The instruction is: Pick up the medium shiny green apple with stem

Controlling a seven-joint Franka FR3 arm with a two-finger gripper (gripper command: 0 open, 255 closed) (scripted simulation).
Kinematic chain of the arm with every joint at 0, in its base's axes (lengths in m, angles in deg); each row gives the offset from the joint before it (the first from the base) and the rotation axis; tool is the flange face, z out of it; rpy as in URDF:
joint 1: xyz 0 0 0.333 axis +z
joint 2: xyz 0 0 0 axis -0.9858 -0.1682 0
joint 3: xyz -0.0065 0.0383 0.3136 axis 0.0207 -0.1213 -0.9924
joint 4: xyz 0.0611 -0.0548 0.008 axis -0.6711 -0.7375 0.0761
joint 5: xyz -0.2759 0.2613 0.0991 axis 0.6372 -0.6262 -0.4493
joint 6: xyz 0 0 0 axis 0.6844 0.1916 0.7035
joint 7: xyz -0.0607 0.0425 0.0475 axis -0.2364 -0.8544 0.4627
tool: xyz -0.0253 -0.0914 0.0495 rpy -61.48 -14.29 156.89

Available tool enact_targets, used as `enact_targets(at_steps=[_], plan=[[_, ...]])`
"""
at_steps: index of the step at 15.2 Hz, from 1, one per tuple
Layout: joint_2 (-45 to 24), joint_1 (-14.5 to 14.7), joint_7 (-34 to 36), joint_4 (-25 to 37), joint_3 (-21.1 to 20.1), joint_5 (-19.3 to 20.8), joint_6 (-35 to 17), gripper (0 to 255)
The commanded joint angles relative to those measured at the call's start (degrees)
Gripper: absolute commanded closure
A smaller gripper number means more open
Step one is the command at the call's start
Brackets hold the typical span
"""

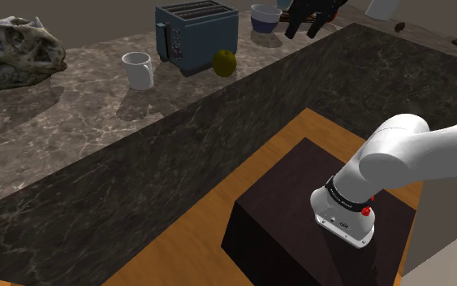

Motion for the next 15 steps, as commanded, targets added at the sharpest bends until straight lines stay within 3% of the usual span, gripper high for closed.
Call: enact_targets(at_steps=[1,15], plan=[[0.0,0.0,0.0,0.0,0.0,0.0,0.0,0],[-28.0,-2.4,0.4,10.9,-1.2,4.5,-17.2,0]])
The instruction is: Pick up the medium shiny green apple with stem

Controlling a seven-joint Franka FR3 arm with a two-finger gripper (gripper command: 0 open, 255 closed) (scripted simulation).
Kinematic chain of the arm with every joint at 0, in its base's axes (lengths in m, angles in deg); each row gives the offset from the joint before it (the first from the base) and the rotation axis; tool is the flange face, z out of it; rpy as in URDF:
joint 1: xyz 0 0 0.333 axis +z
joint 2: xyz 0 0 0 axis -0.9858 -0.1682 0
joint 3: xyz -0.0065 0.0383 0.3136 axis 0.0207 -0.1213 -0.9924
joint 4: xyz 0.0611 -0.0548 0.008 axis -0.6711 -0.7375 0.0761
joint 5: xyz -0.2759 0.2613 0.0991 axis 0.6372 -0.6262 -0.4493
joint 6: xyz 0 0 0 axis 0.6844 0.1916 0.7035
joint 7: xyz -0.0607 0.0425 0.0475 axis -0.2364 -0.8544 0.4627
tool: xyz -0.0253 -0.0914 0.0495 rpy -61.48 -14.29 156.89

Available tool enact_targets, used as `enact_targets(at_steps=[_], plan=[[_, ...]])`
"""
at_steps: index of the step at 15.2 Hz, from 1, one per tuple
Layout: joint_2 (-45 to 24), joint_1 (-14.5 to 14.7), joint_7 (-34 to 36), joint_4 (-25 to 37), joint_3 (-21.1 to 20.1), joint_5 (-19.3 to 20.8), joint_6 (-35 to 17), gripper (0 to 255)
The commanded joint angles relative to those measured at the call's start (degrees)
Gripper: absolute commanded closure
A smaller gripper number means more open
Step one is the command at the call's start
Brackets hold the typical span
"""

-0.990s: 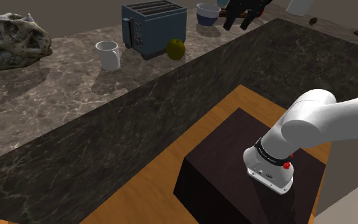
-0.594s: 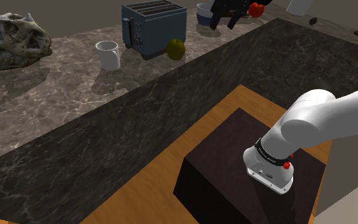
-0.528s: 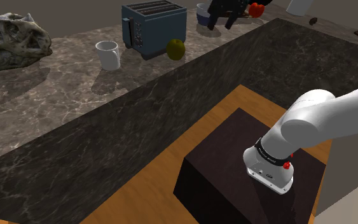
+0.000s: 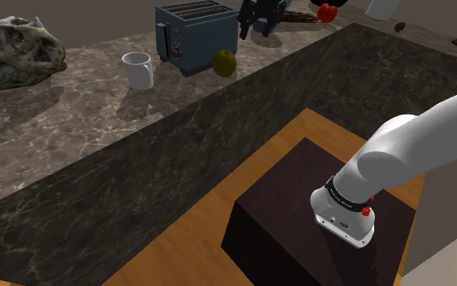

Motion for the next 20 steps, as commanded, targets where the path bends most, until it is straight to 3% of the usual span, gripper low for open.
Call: enact_targets(at_steps=[1,11,20], plan=[[-4.2,-0.3,0.3,2.5,-0.2,0.8,-1.7,0],[-25.9,-1.3,2.3,20.2,-0.1,5.3,-5.8,0],[-27.1,-1.3,2.6,15.7,0.0,5.6,-11.5,0]])
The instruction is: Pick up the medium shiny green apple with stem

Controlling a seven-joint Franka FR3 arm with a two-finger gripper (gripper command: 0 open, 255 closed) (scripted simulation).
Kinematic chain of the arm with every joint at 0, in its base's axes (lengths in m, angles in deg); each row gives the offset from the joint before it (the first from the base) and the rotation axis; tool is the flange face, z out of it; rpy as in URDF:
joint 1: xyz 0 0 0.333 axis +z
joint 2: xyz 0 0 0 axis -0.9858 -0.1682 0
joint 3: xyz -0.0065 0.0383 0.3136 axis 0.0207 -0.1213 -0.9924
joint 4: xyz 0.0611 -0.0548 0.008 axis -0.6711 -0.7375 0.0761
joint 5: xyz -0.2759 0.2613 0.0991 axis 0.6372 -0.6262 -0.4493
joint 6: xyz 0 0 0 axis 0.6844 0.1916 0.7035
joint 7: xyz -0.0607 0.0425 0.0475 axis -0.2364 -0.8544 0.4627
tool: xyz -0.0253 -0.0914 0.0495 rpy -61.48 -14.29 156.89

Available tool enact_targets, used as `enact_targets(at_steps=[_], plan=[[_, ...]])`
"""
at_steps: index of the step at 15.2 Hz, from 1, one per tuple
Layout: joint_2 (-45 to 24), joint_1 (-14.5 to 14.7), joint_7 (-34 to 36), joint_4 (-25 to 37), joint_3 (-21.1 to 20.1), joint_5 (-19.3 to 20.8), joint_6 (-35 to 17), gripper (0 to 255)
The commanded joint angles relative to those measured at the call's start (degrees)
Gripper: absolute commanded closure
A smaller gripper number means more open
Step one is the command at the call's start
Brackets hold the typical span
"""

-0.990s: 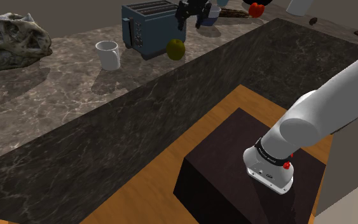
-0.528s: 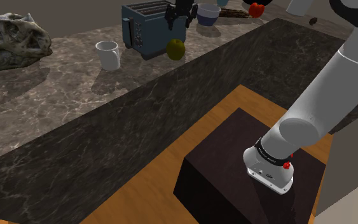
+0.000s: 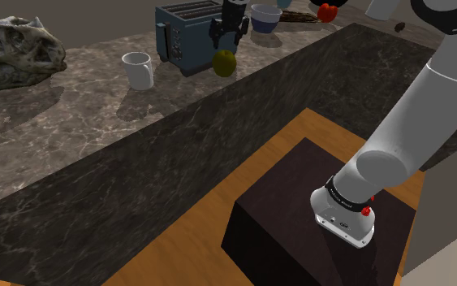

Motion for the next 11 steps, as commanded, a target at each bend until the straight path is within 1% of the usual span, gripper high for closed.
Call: enact_targets(at_steps=[1,2,11], plan=[[-0.1,0.0,0.1,-0.5,0.0,0.0,-0.6,0],[-0.1,0.0,0.1,-0.3,0.0,0.0,-0.5,255],[-0.1,0.0,0.1,-0.5,0.0,0.0,-0.6,255]])
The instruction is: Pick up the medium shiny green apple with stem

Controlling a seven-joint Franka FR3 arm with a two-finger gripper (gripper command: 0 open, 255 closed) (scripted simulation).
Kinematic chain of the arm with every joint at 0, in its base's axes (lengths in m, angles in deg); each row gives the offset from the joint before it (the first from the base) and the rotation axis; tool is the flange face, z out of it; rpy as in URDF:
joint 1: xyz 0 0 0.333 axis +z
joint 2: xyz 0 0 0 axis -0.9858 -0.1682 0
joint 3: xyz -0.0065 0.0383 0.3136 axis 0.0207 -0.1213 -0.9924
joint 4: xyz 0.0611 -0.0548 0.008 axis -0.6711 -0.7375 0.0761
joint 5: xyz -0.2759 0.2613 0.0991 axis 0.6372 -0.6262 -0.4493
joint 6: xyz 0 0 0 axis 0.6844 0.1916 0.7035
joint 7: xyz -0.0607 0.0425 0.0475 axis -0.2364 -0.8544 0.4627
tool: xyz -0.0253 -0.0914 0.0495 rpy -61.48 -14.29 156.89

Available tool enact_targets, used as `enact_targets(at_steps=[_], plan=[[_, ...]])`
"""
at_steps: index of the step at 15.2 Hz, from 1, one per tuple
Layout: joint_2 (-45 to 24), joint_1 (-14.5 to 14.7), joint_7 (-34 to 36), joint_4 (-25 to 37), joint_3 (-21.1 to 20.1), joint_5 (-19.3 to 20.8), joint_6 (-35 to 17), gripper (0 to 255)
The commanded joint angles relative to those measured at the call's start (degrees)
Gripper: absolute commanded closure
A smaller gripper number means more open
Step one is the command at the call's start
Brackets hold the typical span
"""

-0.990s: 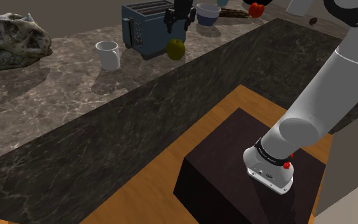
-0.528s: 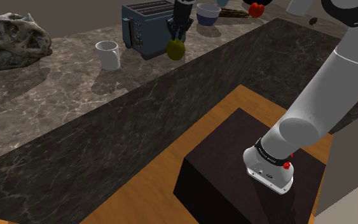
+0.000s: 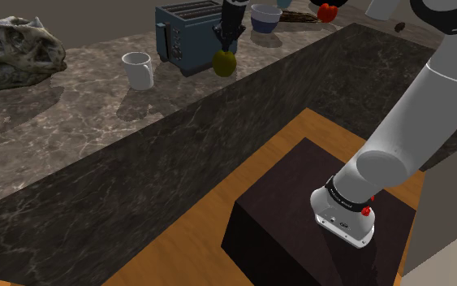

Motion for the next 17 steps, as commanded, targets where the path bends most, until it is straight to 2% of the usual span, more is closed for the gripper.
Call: enact_targets(at_steps=[1,15,17], plan=[[0.2,0.0,0.0,0.5,0.0,0.0,0.7,255],[0.9,0.1,-0.6,10.5,-0.1,-0.3,11.3,255],[0.9,0.1,-0.6,10.6,-0.1,-0.3,11.4,255]])
